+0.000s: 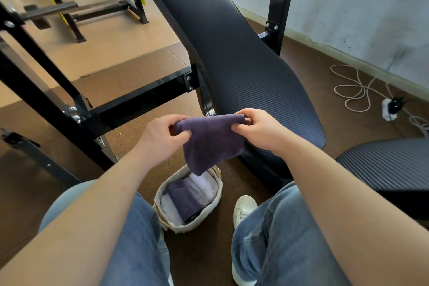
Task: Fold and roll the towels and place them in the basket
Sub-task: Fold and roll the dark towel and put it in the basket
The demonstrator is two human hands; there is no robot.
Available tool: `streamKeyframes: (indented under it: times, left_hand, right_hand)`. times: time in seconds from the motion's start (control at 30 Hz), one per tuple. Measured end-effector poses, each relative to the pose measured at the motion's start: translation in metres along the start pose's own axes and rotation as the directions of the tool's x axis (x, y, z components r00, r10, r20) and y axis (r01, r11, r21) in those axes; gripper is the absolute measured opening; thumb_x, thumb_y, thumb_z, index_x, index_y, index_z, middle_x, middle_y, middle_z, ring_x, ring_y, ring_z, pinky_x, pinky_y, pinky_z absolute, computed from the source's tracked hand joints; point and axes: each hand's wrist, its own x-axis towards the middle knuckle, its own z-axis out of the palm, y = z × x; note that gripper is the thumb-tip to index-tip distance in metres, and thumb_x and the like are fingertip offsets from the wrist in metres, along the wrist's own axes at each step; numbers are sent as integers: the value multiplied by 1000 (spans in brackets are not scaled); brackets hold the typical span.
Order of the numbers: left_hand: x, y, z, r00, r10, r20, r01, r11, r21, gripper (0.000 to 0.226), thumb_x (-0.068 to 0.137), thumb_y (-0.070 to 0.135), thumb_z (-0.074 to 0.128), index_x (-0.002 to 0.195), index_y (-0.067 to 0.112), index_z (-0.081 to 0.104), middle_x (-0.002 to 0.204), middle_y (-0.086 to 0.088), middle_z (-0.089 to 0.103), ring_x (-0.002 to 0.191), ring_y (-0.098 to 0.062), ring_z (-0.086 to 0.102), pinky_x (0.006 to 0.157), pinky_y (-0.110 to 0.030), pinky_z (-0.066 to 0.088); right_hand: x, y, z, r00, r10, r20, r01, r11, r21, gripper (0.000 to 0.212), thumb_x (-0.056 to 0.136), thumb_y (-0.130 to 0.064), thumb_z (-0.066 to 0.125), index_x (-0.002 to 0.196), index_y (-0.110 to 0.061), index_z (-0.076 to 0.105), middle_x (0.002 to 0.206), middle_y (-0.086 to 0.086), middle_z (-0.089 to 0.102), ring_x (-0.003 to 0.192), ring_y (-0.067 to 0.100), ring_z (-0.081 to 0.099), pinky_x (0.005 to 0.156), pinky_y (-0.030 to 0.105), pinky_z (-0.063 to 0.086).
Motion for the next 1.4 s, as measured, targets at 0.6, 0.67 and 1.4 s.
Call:
streamKeyframes:
  times: [0.6,0.67,1.4]
  left_hand:
    - [1,9,6,934,-235,270,356,695,-625,47,98,17,67,141,23,51,117,-9,71,97,-24,76,76,-37,64]
    - [1,8,5,946,-225,234,324,705,-630,40,98,12,67,136,21,58,109,-8,76,100,-25,76,81,-38,64]
    - [1,7,3,986,-163,-20,128,834,-536,13,101,23,62,108,22,51,106,-6,67,100,-24,66,82,-40,59]
  right_hand:
    - [10,12,-4,992,114,50,-115,681,724,26,98,-13,68,121,-22,61,115,4,75,108,23,72,84,41,60]
    - [10,10,-5,992,128,20,-101,663,741,23,99,-12,65,120,-22,61,114,4,75,108,22,72,83,40,61]
    - [3,9,-4,969,-6,246,-185,641,745,80,89,-3,76,151,-39,40,135,6,59,119,30,66,96,49,59]
